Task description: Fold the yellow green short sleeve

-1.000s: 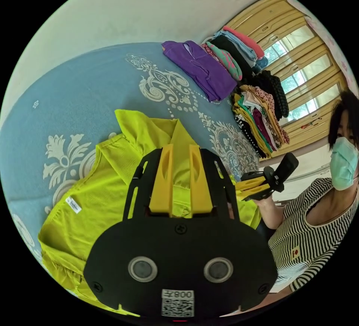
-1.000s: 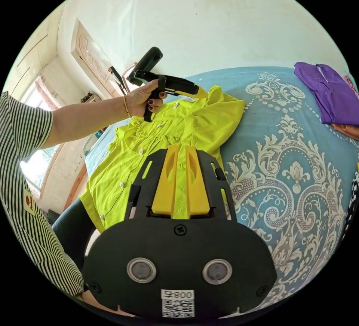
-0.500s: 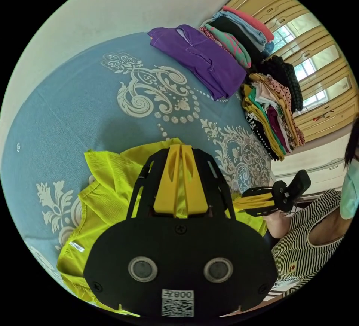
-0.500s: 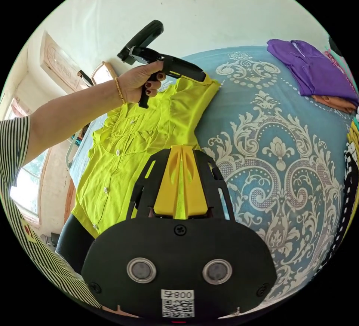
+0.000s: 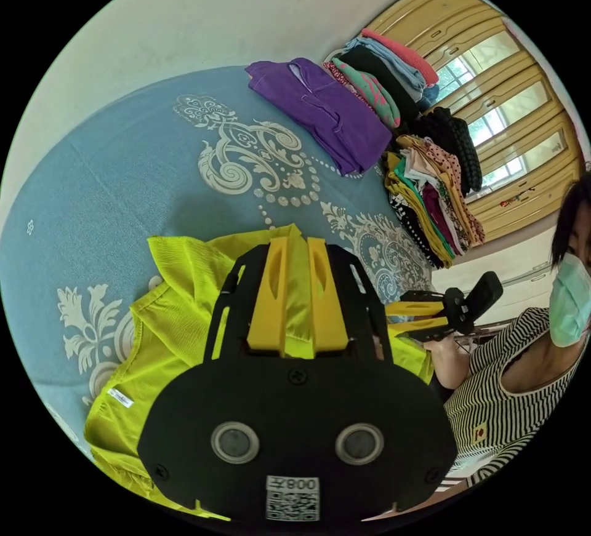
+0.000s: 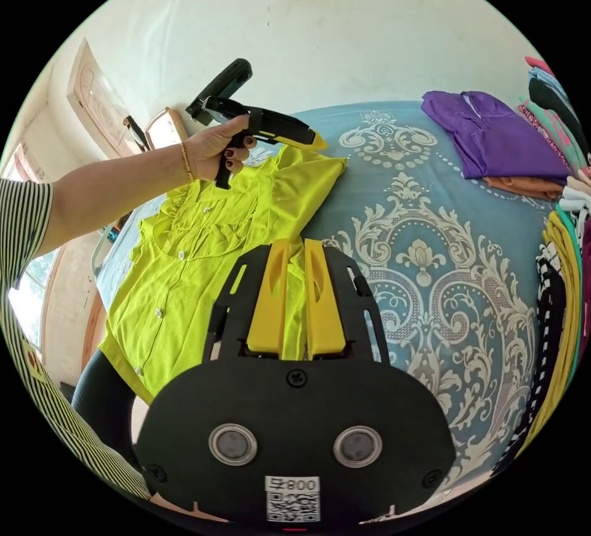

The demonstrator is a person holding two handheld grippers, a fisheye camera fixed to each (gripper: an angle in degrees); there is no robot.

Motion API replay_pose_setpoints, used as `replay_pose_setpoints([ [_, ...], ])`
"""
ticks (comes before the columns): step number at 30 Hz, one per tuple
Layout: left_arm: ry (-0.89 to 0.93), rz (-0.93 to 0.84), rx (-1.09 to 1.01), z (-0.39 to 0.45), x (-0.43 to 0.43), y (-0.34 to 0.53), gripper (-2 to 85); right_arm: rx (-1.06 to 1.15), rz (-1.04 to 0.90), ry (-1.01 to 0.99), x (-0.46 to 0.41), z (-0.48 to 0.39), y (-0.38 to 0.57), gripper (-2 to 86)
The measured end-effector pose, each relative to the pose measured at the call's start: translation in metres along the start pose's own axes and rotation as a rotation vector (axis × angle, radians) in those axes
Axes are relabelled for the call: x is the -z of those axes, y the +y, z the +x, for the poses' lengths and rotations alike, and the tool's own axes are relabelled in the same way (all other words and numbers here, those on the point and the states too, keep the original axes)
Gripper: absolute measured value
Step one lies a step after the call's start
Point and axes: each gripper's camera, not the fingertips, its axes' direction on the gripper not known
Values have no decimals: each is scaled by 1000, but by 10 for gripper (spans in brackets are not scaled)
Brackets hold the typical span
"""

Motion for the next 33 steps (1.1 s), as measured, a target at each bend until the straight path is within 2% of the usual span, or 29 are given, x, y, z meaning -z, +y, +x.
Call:
replay_pose_setpoints([
  [4, -79, -115, -17, -1, -14, 4, 55, 65, -48, -37, -5, -4, -3, 82],
  [7, -134, -178, -1, -4, -28, 5, 39, 123, -112, 55, -13, -13, -6, 79],
  [10, -111, -160, 4, -4, -31, 6, 23, 103, -166, 148, -24, -9, -8, 61],
  [15, -58, -90, 39, -9, -23, 4, 11, 85, -153, 102, -24, 5, -7, 30],
  [20, 8, -13, 70, -13, -15, -1, 7, -35, -78, 5, -9, 43, -1, 17],
  [26, -31, -38, 79, -17, -25, 1, 6, -222, -73, -117, -7, 91, 8, 13],
  [33, -29, -44, 101, -21, -25, 10, 8, -222, -123, -138, -11, 105, 10, 14],
])
